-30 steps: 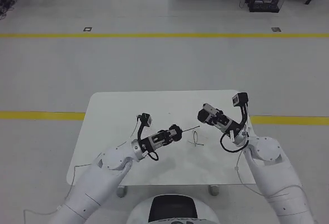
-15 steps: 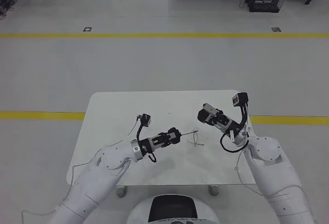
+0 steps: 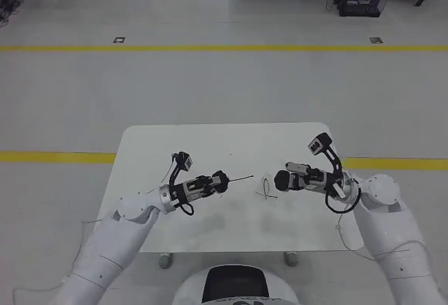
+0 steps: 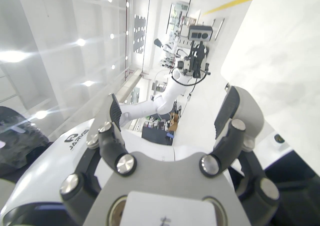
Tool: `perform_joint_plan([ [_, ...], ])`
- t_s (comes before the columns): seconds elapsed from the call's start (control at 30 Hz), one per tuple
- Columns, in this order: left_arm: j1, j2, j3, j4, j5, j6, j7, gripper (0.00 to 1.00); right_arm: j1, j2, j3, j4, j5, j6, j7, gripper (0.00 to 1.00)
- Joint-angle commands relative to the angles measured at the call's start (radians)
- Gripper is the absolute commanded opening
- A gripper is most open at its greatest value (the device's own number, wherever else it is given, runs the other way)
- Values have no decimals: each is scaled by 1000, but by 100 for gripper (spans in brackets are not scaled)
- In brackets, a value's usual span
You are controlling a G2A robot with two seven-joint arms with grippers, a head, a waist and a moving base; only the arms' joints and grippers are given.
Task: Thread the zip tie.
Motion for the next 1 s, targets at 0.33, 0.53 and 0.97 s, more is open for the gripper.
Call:
perform_joint_plan([
  [0.33,-17,1,24,-31,22,-45,-32,0,10,1,-20,24,12,16,40,100],
  [0.53,-60,12,24,-15,45,-34,-144,0,49,12,-81,102,-28,-15,55,100],
  [0.97,-59,19,43,-43,123,-36,-115,0,71,24,-173,121,16,-53,53,100],
])
